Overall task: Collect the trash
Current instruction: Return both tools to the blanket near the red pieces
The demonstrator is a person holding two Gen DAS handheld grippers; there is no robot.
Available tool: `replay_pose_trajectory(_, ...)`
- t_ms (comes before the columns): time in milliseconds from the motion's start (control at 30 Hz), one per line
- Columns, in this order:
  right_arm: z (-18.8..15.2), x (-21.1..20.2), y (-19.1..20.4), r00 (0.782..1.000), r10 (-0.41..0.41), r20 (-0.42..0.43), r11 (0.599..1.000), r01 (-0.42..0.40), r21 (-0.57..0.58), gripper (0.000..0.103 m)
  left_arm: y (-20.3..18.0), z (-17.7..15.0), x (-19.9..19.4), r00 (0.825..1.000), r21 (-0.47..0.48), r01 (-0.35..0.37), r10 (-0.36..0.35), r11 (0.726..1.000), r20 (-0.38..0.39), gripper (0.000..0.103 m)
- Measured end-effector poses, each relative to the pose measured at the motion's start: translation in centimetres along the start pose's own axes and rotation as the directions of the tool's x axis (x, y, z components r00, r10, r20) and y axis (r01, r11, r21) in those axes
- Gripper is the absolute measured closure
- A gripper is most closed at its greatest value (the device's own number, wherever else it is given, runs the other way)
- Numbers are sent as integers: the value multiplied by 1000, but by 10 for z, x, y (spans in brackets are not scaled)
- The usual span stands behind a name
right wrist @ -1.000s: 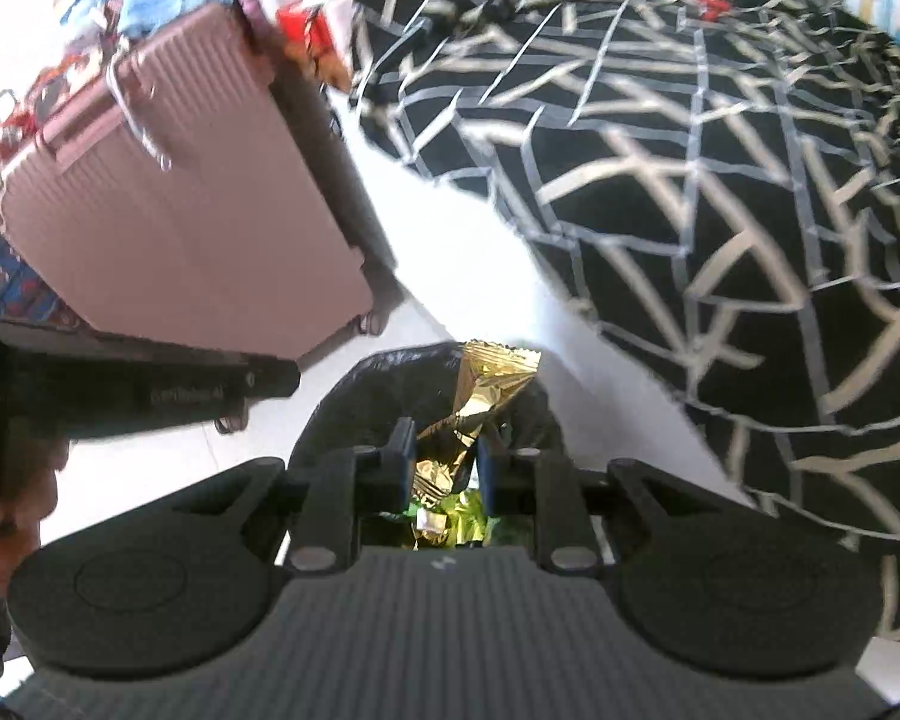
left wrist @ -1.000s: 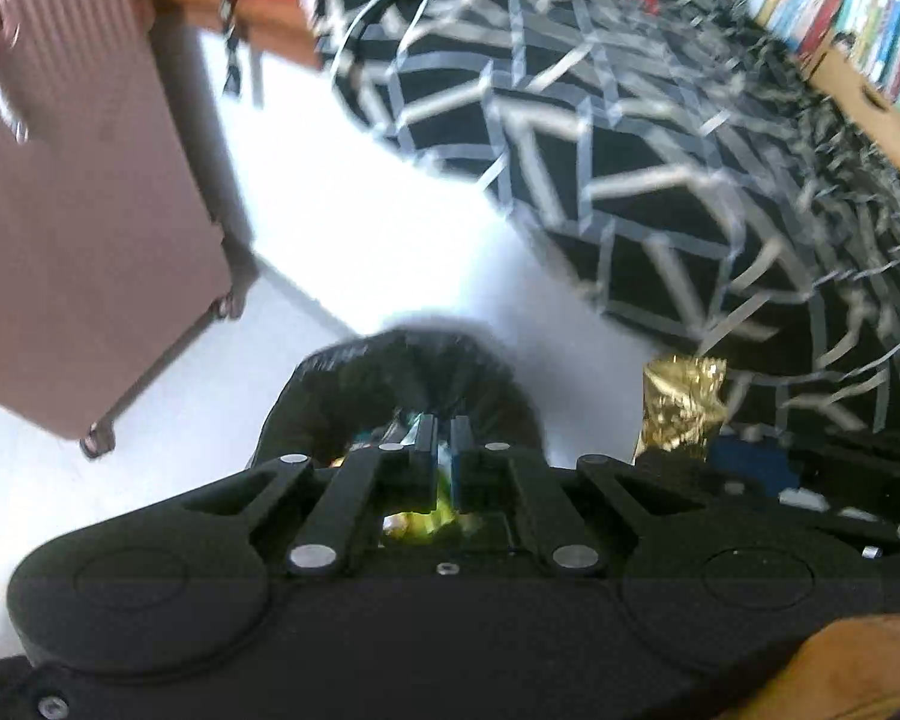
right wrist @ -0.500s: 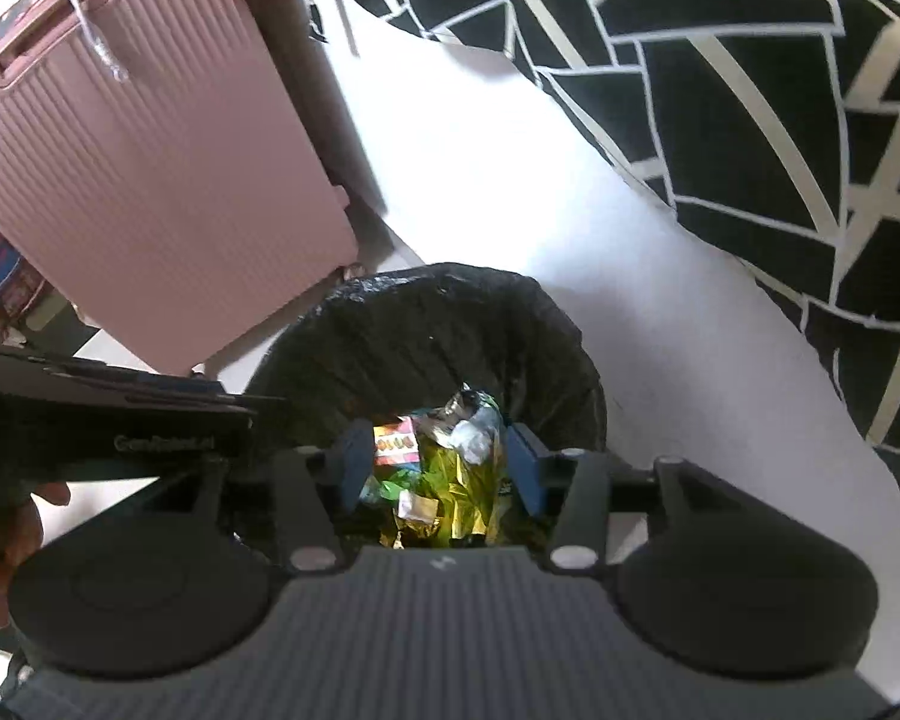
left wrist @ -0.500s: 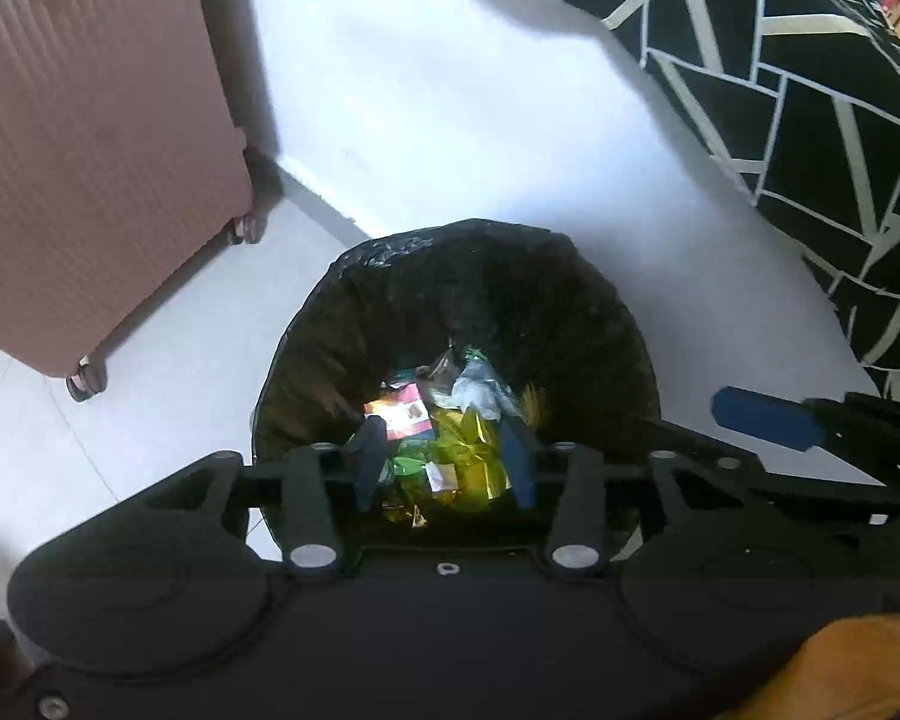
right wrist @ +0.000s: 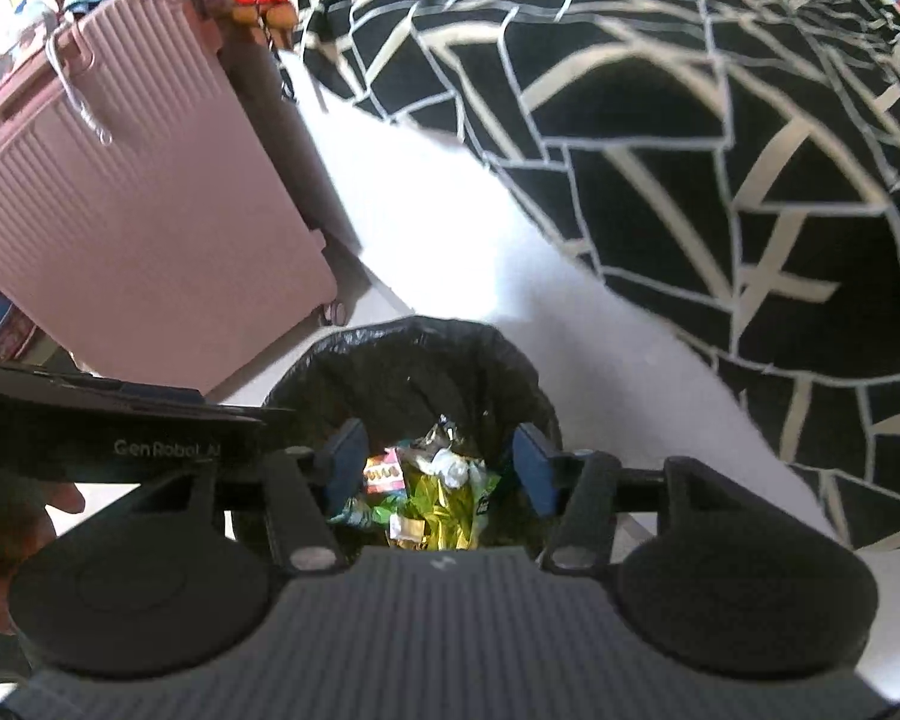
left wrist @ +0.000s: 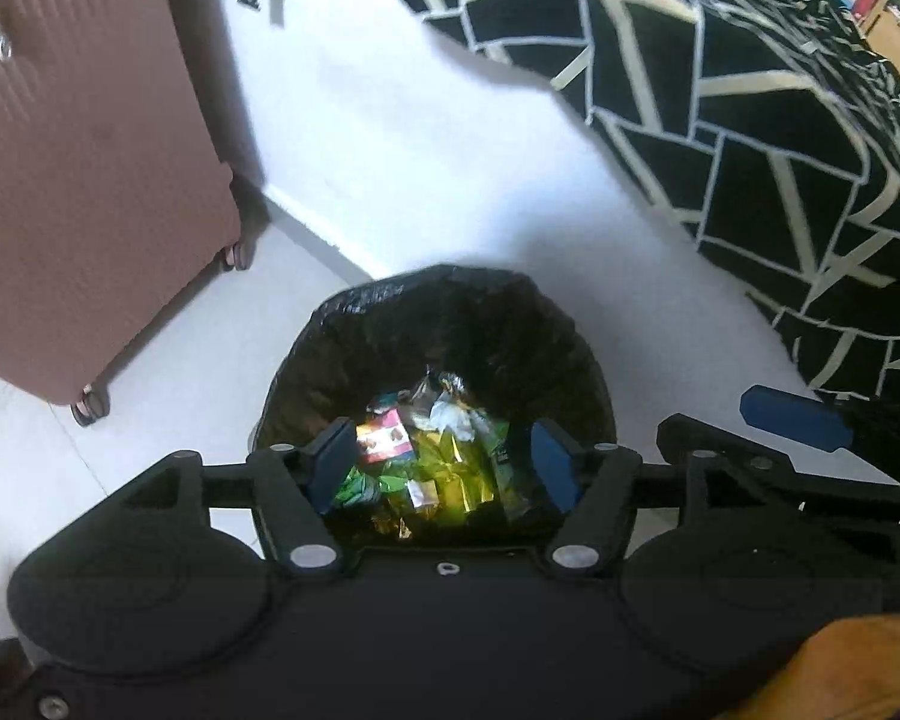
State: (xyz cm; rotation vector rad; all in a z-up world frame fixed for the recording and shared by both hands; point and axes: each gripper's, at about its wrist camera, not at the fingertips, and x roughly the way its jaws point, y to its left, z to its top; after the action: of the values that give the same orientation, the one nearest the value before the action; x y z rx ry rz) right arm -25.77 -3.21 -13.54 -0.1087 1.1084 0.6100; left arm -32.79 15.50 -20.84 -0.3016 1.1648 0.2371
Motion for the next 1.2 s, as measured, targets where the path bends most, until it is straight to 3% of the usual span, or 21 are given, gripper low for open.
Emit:
replay_pose_trajectory(467,31,-72,-12,992,-81,92,993,73,96,34,-21,50,-64,996,71,27,-32,997,80,35)
replay_pose_trajectory(500,37,-82,-14,990,-93,103,991,82,109,34,-24,57,-72,995,77,31,-38,997,92,34)
replay_pose_trajectory(567,50,-104,-18,984,-124,129,984,106,141,34,-30,71,-93,990,93,41,-53,995,127,21)
replay_pose_trajectory(633,67,-126,-23,975,-159,157,976,131,176,34,-39,89,-117,982,118,56,-76,991,175,20)
replay_pose_trajectory(767,104,-176,-37,940,-234,247,953,172,250,32,-57,127,-163,955,198,98,-148,975,257,15)
replay_pose_trajectory(1033,181,-247,-76,825,-386,412,897,233,375,28,-103,217,-225,888,289,133,-244,948,390,12)
replay_pose_trajectory(1200,236,-259,-112,791,-403,460,889,218,403,28,-134,278,-237,851,322,131,-273,938,448,12)
